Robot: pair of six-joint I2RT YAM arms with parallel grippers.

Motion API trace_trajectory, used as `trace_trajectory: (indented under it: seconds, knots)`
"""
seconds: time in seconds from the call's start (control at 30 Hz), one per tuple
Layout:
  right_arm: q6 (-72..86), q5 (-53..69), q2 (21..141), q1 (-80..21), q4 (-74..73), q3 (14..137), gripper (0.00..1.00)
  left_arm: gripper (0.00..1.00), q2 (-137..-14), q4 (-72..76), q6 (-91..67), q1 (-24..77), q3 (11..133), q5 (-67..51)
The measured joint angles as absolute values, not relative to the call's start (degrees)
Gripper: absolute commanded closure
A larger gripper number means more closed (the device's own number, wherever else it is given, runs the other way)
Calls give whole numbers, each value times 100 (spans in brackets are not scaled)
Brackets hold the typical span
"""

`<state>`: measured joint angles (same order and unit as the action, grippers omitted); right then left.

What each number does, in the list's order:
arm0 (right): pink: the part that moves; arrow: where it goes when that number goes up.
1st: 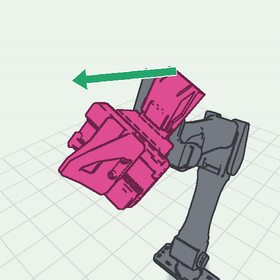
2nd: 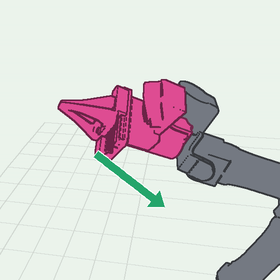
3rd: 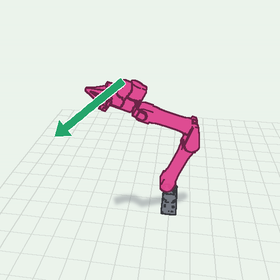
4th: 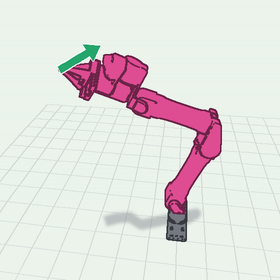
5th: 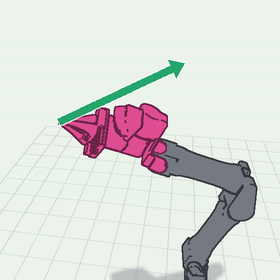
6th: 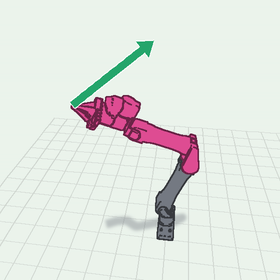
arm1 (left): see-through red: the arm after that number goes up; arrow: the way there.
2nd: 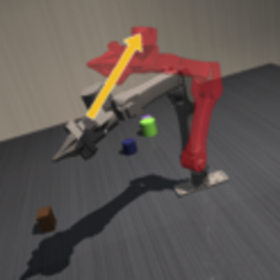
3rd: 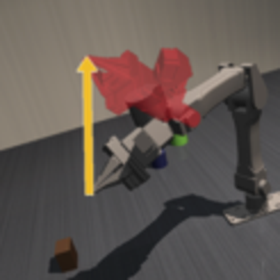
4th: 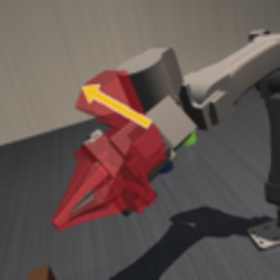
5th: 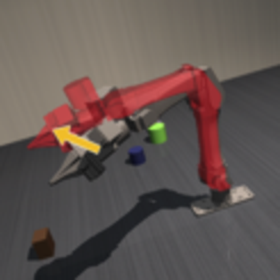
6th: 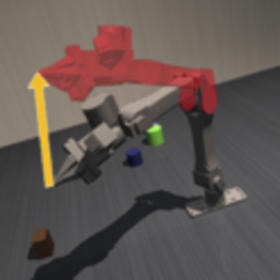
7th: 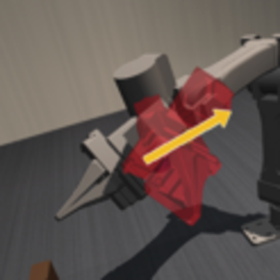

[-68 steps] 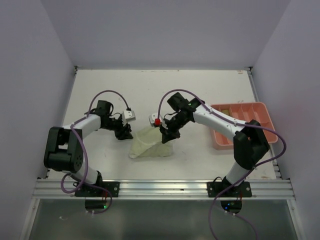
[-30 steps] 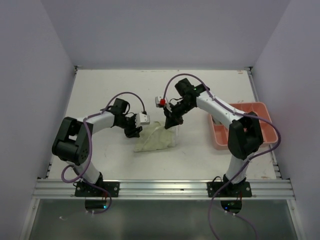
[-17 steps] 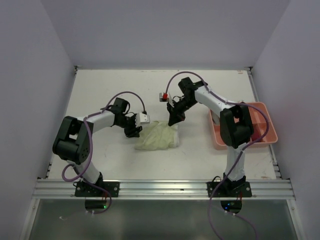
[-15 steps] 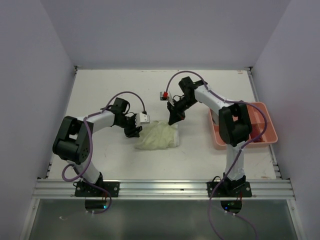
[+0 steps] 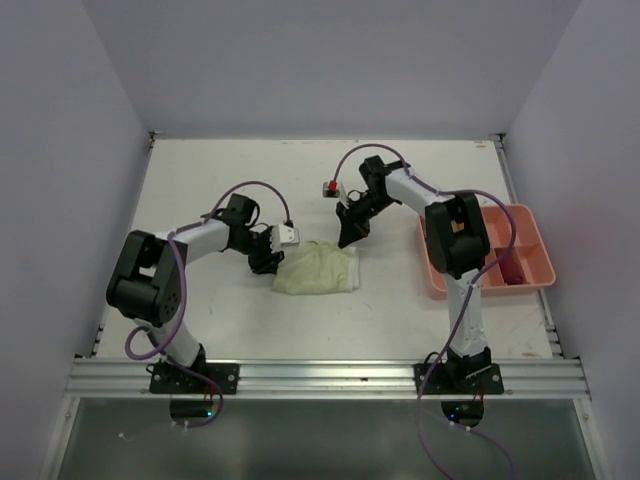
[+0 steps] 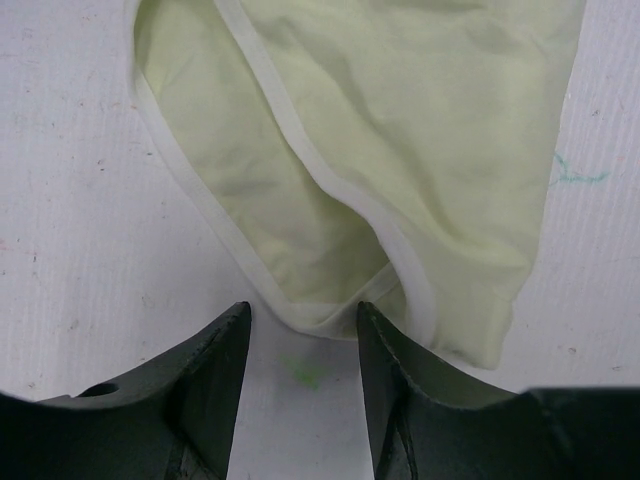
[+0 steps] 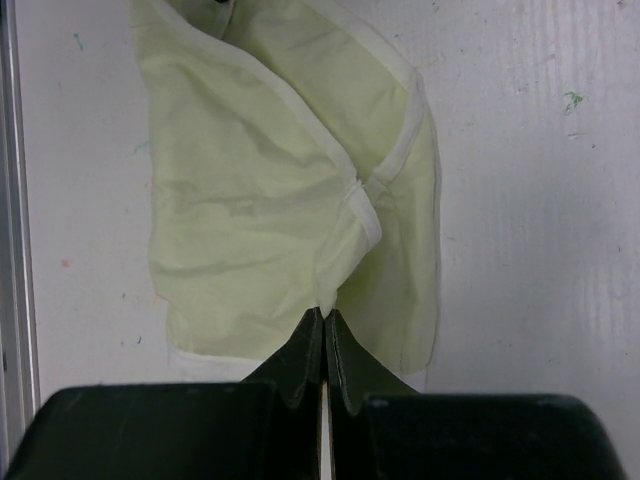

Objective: Roll the underwear
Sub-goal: Fold the underwear

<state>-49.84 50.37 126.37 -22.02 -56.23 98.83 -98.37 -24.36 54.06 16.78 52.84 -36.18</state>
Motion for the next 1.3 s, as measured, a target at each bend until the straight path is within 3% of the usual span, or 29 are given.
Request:
trace_trajectory:
  seconds: [0.33,0.53,0.8,0.93,1.03,1.17,1.3]
  knots:
    - [-4665,4899,13117,-2213,-5642,10368,100,45,-9721,-2379,5024,1317,5247,-3568]
    - [-4602,4941,13148,-2213,-5653,10377,100,44,-8982,-2388,4792,764,5002,-3599]
    - [-4462,4967,12943,-2335,-5647,10197,84,43,-9096,-2753,4285,709,5561,-4458]
    - [-4320,4952,12938,-2394,-5708,10280,65,41,-9404,-2838,3913,781,5627,-4873]
    - [-4193,4952,12993,-2397,-5865,10506,57,39,-9555,-2910,3704,849,5627,-5103]
    - [-4005,4976,13290,-2394,-6020,10934,56,39,-9649,-2947,3483,982,5638,-5284]
    - [-3782,5050,13655,-2394,-6139,11146,55,44,-9804,-2915,3251,1105,5647,-5306]
